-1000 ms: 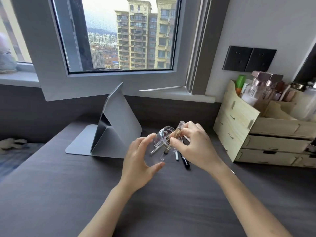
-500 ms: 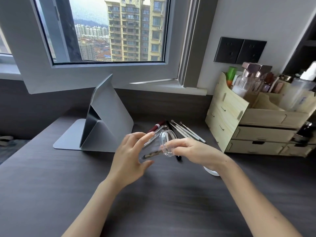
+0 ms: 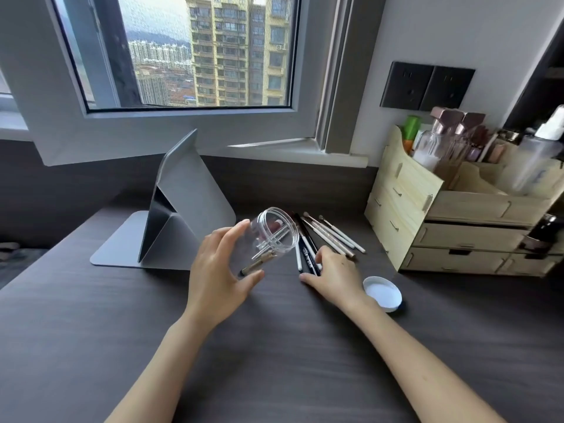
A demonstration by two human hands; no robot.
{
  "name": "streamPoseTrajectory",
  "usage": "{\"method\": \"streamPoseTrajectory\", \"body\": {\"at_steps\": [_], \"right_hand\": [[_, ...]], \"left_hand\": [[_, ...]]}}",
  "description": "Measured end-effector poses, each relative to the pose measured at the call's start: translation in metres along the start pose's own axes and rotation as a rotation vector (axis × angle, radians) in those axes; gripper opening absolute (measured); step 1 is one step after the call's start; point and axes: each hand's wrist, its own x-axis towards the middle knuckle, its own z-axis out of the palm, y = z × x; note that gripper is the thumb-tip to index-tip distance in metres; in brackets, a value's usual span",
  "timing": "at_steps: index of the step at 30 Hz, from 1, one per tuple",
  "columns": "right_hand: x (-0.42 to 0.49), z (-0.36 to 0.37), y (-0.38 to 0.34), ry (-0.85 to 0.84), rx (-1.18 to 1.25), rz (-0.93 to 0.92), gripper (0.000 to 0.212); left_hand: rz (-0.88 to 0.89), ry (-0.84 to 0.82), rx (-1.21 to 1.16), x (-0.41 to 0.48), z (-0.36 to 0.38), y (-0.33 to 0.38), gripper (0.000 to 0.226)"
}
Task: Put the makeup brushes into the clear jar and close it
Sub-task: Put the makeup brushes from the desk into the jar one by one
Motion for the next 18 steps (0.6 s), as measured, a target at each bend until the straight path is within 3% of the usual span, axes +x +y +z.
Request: {"method": "streamPoseTrajectory", "body": {"at_steps": [4,6,8,11,13,15,18], "right_hand": [[0.003,0.0,0.003,0.055,0.076,0.009,0.028],[0.0,-0.009,0.013,0.13,0.236,0.02,0.024],[-0.008,-0.025,0.021,0.137,0.604,0.094,0.025],[-0.027,-0.057,0.025,-0.03,1.425,0.157,0.02],[-0.039,-0.075,0.021,-0.114,1.723,0.104,0.018],[-0.049,-0.085,0.009,-0.099,1.768,0.003,0.017],[-0.057,-0.087,-0.015,0.076,1.441,-0.198,0.02]], "left_hand": [[-0.043,0.026,-0.018,0.001,-0.001,-0.001,0.082],[-0.054,0.041,-0.032,0.001,-0.001,-0.001,0.084],[-0.069,0.046,-0.043,0.001,-0.001,0.0,0.085],[-0.079,0.049,-0.061,0.001,0.0,0.001,0.085],[-0.073,0.033,-0.085,0.001,0.001,0.002,0.085],[-0.06,0.013,-0.102,0.0,0.003,0.002,0.084],[-0.049,-0.017,-0.124,-0.002,0.004,0.004,0.082]]}}
